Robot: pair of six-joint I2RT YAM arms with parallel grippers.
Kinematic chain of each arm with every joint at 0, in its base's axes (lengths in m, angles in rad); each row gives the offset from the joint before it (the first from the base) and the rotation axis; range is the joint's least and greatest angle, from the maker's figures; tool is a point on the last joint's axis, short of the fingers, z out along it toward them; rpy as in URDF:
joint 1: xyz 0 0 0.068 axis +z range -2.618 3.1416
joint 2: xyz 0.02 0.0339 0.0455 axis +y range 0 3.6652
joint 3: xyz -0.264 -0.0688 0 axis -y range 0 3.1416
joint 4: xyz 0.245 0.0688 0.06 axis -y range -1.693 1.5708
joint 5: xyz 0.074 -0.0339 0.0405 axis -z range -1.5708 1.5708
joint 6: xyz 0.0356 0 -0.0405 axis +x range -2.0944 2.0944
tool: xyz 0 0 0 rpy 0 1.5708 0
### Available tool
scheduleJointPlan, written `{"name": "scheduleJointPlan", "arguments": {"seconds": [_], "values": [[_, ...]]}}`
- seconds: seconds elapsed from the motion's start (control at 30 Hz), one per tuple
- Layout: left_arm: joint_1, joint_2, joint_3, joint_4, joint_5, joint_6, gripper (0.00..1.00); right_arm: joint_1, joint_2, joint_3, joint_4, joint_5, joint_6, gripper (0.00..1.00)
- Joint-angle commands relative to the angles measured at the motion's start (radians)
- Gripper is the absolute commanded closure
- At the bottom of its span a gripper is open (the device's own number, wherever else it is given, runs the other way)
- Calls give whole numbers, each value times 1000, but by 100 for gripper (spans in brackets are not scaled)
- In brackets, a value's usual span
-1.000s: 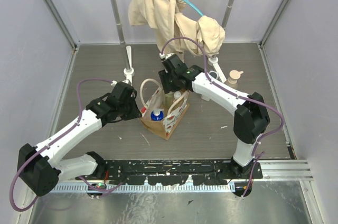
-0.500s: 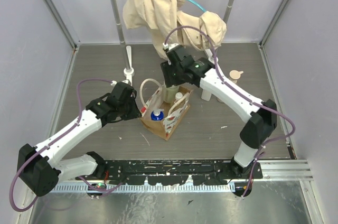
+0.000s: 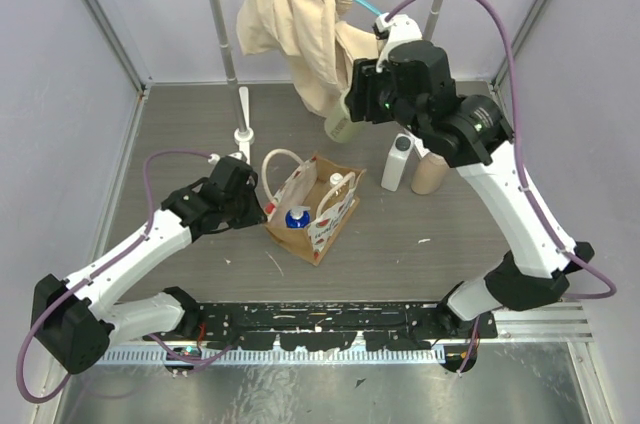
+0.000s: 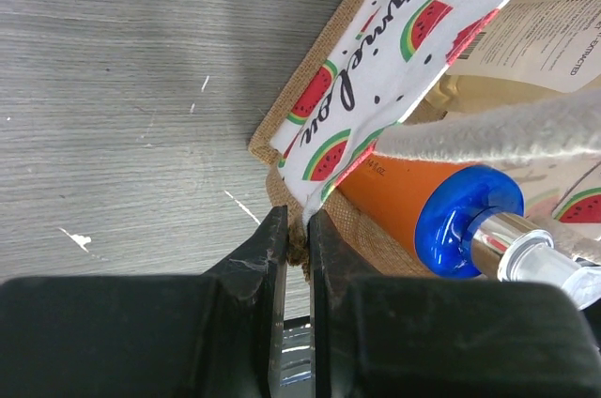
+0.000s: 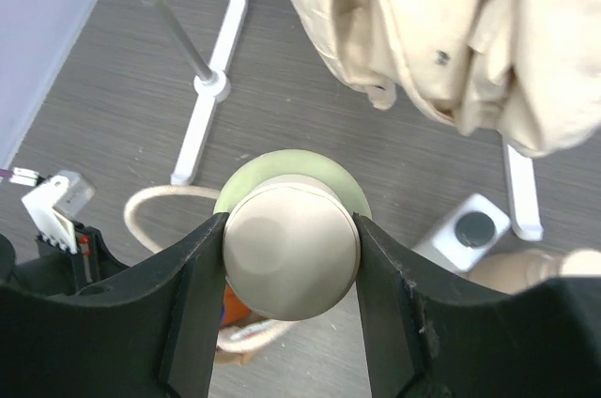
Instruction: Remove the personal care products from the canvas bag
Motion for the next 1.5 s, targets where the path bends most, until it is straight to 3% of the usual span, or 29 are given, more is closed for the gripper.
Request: {"name": "scheduleJointPlan", "arguments": {"seconds": [0.0, 0.23, 0.53, 0.77, 0.9, 1.1, 1.17, 1.23, 1.37, 1.47], "values": [[-3, -21, -30, -115, -23, 1, 83, -1, -80, 37, -8, 83, 7, 57], [-2, -6, 9, -118, -14, 8, 80, -4, -200, -164, -25, 169, 50, 54], [-2, 20, 31, -106, 17, 11, 81, -40, -382, -610, 106, 257, 126, 53], [-2, 26, 42, -109, 29, 7, 81, -204, -443, -886, 273, 191, 109, 51], [-2, 28, 39, -113, 22, 9, 80, -334, -428, -968, 349, 117, 82, 52], [-2, 26, 22, -117, 22, 7, 80, -411, -369, -1024, 426, 75, 62, 53], [-2, 21, 17, -120, 18, 7, 80, -419, -352, -1028, 433, 71, 64, 50], [-2, 16, 15, -123, 14, 7, 80, -419, -341, -1026, 429, 86, 67, 37], [-3, 17, 12, -123, 12, 7, 79, -419, -348, -1014, 408, 115, 67, 22], [-3, 27, 12, -113, 22, 7, 79, -419, -358, -986, 372, 110, 68, 17]]}}
